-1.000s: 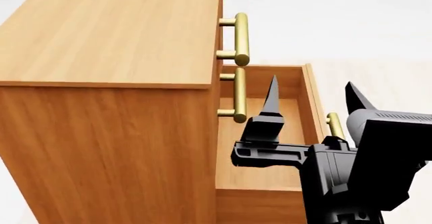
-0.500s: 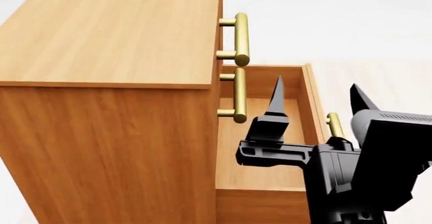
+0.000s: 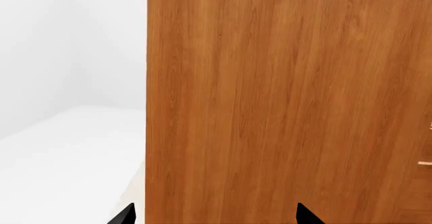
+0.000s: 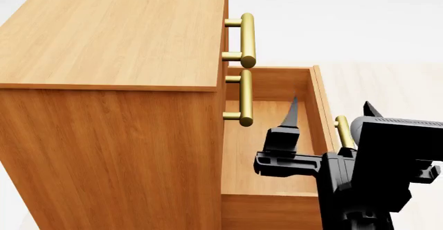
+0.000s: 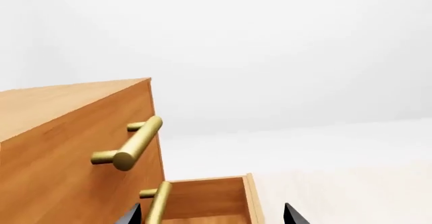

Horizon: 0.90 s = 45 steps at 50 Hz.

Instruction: Put the bowl in the bottom drawer of the cabinet and close it.

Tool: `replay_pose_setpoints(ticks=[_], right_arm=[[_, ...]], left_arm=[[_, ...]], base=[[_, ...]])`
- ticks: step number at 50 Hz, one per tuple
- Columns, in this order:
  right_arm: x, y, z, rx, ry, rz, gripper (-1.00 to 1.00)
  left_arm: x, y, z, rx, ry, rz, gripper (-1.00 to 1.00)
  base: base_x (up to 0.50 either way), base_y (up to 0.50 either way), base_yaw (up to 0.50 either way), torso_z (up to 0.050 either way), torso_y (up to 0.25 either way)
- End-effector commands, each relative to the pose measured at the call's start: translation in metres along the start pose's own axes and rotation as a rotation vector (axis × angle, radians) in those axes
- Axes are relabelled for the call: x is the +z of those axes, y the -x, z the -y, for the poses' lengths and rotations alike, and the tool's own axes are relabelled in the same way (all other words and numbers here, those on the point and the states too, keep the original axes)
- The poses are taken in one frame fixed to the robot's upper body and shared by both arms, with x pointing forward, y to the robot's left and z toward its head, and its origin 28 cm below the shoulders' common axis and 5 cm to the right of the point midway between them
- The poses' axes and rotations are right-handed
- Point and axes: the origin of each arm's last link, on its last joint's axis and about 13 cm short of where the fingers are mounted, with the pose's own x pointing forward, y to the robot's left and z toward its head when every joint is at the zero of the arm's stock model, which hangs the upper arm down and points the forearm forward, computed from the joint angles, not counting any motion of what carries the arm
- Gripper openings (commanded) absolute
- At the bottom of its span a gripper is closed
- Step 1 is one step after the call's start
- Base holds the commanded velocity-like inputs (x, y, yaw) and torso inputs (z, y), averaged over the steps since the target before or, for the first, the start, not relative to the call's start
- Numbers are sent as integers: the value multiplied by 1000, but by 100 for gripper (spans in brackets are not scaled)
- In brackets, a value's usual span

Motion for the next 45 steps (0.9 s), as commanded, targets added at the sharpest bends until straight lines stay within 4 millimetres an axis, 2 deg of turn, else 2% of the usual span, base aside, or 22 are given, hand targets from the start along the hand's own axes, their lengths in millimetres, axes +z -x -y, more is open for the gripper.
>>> replay_pose_setpoints(ticks=[1, 9, 18, 45], right_arm=[[-8, -11, 6, 3, -33, -125, 100], [-8, -18, 10, -28, -28, -179, 100], [-8, -25, 12, 32, -53, -288, 100], [-14, -44, 22, -55, 20, -362, 100]], left_arm=[[-1, 0, 0, -4, 1, -1, 100], [0, 0, 0, -3, 1, -1, 100], [-1, 0, -1, -1, 2, -1, 100], [-1, -1, 0, 6, -1, 1, 100]], base=[[0, 0, 0, 0, 0], [0, 0, 0, 0, 0], [0, 0, 0, 0, 0], [0, 0, 0, 0, 0]])
